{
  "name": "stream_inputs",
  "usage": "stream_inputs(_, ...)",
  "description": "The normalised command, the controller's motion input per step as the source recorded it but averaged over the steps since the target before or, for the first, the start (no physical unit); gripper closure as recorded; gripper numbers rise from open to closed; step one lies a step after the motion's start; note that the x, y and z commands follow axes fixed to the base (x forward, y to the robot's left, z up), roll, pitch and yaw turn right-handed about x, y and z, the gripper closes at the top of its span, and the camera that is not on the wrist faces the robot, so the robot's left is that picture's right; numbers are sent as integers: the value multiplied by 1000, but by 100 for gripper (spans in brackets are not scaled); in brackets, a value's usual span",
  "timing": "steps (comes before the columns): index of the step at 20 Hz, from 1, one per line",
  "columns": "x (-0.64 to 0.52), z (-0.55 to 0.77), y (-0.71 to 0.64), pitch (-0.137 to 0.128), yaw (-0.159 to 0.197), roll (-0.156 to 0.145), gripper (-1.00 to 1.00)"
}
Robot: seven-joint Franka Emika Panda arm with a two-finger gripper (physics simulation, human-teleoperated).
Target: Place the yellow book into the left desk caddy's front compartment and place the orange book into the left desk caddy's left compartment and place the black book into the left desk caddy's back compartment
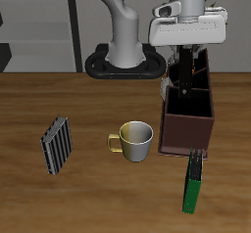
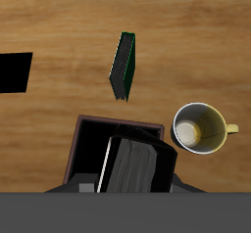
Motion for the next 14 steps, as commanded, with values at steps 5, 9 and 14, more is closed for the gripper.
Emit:
stream_inputs(5,-337,-23,346,-5,-4,48,100)
stream_inputs(9,-181,-201,212,49,-16,34,100)
stream_inputs(14,-271,-154,177,15,3,6,100)
